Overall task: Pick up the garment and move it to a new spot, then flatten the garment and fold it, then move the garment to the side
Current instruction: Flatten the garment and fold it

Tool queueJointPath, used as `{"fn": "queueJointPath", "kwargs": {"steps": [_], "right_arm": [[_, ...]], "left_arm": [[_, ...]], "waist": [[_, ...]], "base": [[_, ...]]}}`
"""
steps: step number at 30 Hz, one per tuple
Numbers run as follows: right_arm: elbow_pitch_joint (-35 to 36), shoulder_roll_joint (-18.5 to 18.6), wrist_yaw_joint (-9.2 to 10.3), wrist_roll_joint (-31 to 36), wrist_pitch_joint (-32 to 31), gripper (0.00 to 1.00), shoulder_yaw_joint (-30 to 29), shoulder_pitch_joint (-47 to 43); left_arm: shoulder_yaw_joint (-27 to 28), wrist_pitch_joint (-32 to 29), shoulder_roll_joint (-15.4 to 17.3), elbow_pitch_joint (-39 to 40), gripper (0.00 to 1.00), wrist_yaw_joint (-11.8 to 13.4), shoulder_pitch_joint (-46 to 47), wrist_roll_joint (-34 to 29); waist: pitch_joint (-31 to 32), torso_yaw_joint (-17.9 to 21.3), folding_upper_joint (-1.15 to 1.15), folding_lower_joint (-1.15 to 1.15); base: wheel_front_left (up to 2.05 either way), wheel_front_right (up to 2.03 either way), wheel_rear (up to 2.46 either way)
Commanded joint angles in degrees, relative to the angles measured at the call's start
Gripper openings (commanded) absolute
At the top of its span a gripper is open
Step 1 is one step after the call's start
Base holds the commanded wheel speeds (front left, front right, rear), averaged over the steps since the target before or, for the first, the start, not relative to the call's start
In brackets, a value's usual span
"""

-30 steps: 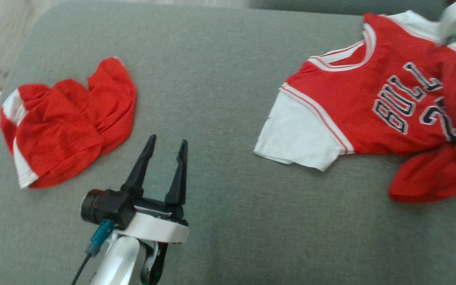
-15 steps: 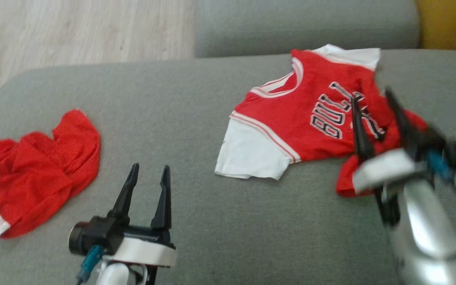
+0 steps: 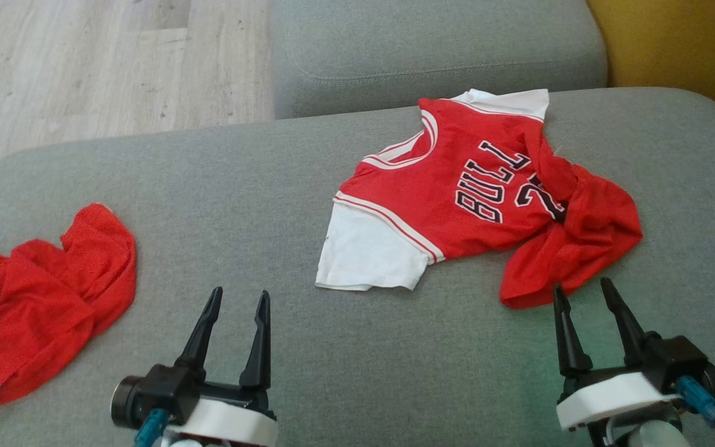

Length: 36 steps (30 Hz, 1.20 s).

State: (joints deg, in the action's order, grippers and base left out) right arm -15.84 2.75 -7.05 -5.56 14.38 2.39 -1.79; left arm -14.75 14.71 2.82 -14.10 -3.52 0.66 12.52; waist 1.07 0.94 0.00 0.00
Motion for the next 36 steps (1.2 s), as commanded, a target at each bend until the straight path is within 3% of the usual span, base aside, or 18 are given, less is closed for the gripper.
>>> {"fn": "queueJointPath", "kwargs": {"steps": [1,12,24,32,33,34,36], "right_arm": [[2.2,0.1,-0.44,0.0,0.6,1.0,1.3,1.8],[-6.2,0.1,-0.44,0.7,0.6,1.0,2.6,1.7],[-22.3,0.1,-0.44,0.5,0.6,1.0,2.8,11.6],[-28.2,0.1,-0.44,2.3,0.6,1.0,-0.2,16.3],[-28.8,0.1,-0.44,2.0,0.6,0.59,0.0,16.6],[-29.1,0.1,-0.44,1.9,0.6,0.0,0.1,17.0],[-29.3,0.1,-0.44,1.4,0.6,0.0,0.1,17.6]], "left_arm": [[1.9,0.3,0.1,1.9,1.0,0.1,2.0,-0.2],[0.8,0.3,0.1,1.5,1.0,0.3,2.0,0.5],[-0.4,0.3,0.1,0.8,1.0,-0.2,3.8,-0.2],[-0.8,0.3,0.1,0.4,1.0,-0.5,4.9,-0.4],[-0.7,0.3,0.1,0.4,1.0,-0.5,5.0,-0.4],[-0.7,0.3,0.1,0.4,1.0,-0.5,4.9,-0.4],[-0.4,0.3,0.1,0.2,1.0,-0.4,4.8,-0.4]], "waist": [[-0.1,-0.2,0.0,0.0],[-0.3,-3.5,0.0,0.0],[-4.1,-7.4,0.0,0.0],[-5.7,-9.0,0.0,0.0],[-5.7,-9.0,0.0,0.0],[-5.7,-8.9,0.0,0.0],[-5.3,-8.5,0.0,0.0]], "base": [[0.0,0.0,0.0],[0.0,0.0,0.0],[0.0,0.0,0.0],[0.0,0.0,0.0],[0.0,0.0,0.0],[0.0,0.0,0.0],[0.0,0.0,0.0]]}}
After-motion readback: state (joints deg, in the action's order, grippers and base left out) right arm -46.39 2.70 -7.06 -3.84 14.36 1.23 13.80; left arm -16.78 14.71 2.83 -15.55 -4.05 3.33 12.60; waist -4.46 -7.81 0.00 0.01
